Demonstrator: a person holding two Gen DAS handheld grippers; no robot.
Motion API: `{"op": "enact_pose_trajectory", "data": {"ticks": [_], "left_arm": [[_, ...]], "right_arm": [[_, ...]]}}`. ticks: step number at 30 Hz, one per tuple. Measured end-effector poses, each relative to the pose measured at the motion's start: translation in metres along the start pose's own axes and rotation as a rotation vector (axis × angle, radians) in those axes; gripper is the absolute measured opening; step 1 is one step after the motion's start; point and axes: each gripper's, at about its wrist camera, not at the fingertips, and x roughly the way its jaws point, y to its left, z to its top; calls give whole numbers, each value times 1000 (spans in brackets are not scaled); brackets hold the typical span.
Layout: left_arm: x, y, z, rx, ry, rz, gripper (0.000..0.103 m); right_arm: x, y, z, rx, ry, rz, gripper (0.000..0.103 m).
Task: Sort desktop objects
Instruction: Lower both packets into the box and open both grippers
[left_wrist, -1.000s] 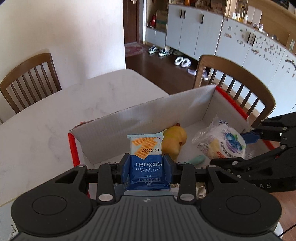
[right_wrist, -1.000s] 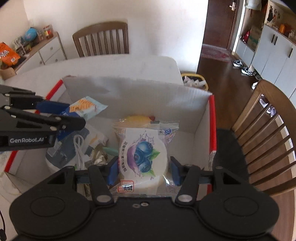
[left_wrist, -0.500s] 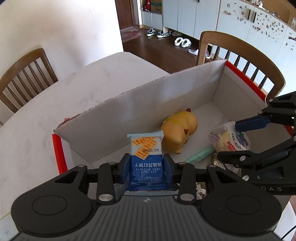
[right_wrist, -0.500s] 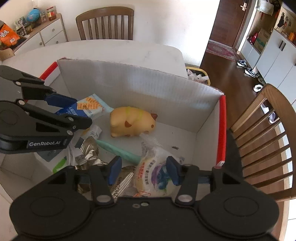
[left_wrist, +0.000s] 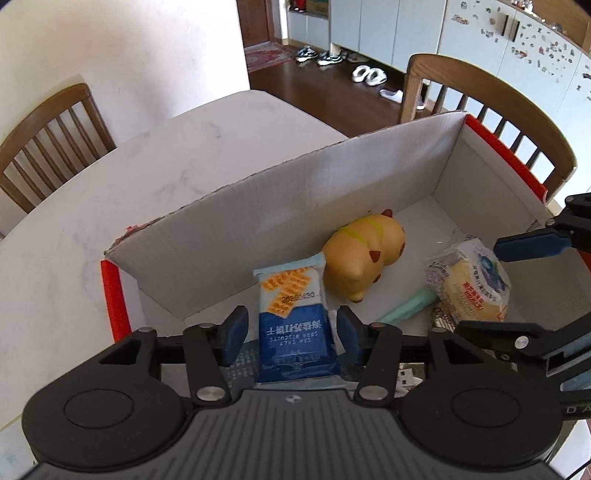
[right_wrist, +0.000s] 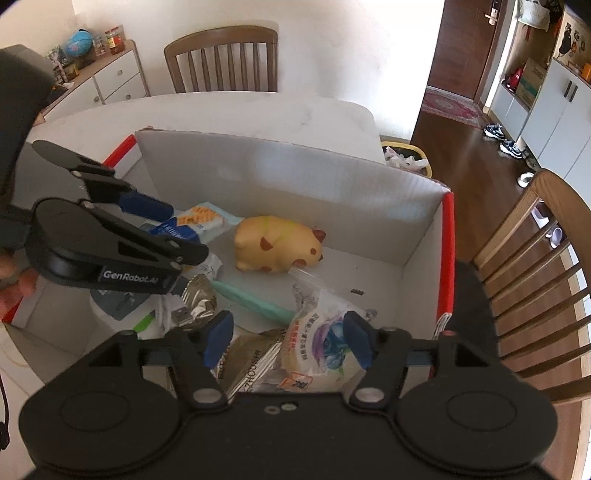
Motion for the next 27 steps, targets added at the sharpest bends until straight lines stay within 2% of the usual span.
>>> {"op": "enact_pose_trajectory", "data": {"ticks": [7, 18, 21, 25, 27], "left_arm": [[-10, -6, 1, 6, -39, -10, 78], [-29, -6, -5, -13, -80, -47, 78], [-36, -7, -7, -14, -94, -48, 83], [-46, -9, -10, -12, -123, -59, 84], [-51, -10, -12, -11, -137, -75, 90]], "right_arm": [[-4, 0, -4, 7, 1, -11, 71], [-22, -3, -9, 10, -47, -9, 81], [-29, -3, -10, 5, -64, -6, 82], [-39, -1, -12, -7, -94, -1, 87], [-45, 0, -14, -21, -114, 0, 89]]}}
